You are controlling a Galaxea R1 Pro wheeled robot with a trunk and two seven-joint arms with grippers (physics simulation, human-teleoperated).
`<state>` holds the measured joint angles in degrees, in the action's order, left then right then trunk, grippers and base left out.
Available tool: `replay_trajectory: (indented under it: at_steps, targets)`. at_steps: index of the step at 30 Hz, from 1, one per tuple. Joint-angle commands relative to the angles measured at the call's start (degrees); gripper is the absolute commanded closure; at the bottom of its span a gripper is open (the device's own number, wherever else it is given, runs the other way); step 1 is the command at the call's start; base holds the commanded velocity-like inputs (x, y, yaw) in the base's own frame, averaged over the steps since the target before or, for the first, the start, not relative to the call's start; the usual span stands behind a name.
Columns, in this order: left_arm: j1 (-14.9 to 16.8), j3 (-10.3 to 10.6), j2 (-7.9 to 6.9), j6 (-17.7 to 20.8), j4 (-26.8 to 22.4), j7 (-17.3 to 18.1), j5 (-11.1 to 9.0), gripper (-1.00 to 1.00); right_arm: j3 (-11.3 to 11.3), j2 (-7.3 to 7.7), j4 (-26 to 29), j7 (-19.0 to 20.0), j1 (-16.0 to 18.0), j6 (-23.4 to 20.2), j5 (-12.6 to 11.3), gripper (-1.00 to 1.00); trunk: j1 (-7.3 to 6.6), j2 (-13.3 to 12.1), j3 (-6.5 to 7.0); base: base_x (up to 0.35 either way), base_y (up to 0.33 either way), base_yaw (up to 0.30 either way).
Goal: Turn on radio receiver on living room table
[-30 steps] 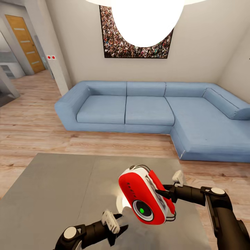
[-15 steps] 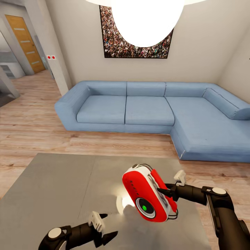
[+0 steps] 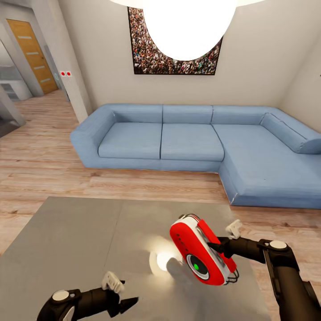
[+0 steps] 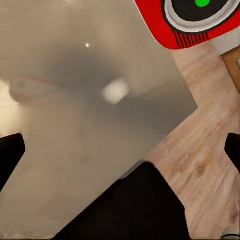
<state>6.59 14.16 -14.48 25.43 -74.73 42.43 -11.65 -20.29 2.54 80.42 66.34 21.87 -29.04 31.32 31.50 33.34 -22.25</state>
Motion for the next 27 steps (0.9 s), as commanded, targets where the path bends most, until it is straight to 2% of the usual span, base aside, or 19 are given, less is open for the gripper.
replay_trajectory:
  at_steps: [1,5,8,11,14,16,19,21,23,24,27]
  targets:
    - [0.0,-0.8,0.00,1.3,0.1,0.0,0.0,-1.00,0.0,0.00,0.3,-0.1,0.0,-0.6,0.7,1.00,0.00,0.0,0.01,0.000,0.000,0.000]
    - [0.0,-2.6,-0.02,5.0,0.2,-0.1,0.1,-1.00,0.0,0.00,1.3,-0.1,0.0,-2.3,2.4,1.00,0.00,0.0,0.01,0.000,0.000,0.000]
    - [0.0,-3.1,-0.02,8.0,0.1,-0.1,0.1,-1.00,0.2,-0.03,1.5,-0.2,0.0,-3.1,3.7,1.00,0.00,0.0,0.01,0.000,0.000,0.000]
    - [0.0,-4.3,-0.09,12.4,0.0,-0.1,0.2,-1.00,0.2,-0.17,1.5,-0.5,0.0,-3.4,8.0,1.00,0.00,0.0,0.01,0.000,0.000,0.000]
    - [-0.1,-6.1,-0.15,14.0,0.2,-0.1,0.3,-1.00,0.2,-0.23,1.5,-0.6,0.0,-3.5,11.7,1.00,0.00,0.0,0.01,0.000,0.000,0.000]
    - [-0.4,-7.2,-0.18,14.5,0.4,-0.2,0.4,-1.00,0.2,-0.25,1.5,-0.7,0.0,-3.5,13.3,1.00,0.00,0.0,0.01,0.000,0.000,0.000]
    - [-0.9,-7.9,-0.35,15.0,0.7,-0.2,0.4,-1.00,0.2,-0.25,1.5,-0.8,0.0,-3.6,14.1,1.00,0.00,0.0,0.01,0.000,0.000,0.000]
    - [-1.1,-8.0,-1.65,16.3,0.8,-0.2,0.4,-1.00,0.3,-0.26,1.6,-1.0,0.0,-3.6,14.6,1.00,0.00,0.0,0.01,0.000,0.000,0.000]
    - [-1.4,-8.0,-4.87,18.6,0.7,-0.1,0.3,-1.00,0.3,-0.27,1.6,-1.2,0.0,-3.6,16.3,1.00,0.00,0.0,0.01,0.000,0.000,0.000]
    - [-1.4,-8.0,-5.74,19.1,0.8,-0.1,0.2,-1.00,0.3,-0.32,1.6,-1.3,0.0,-3.6,17.3,1.00,0.00,0.0,0.01,0.000,0.000,0.000]
    - [-1.5,-8.0,-6.80,19.9,0.9,0.0,0.0,-1.00,0.3,-0.45,1.6,-1.3,0.0,-3.6,19.0,1.00,0.00,0.0,0.01,0.000,0.000,0.000]
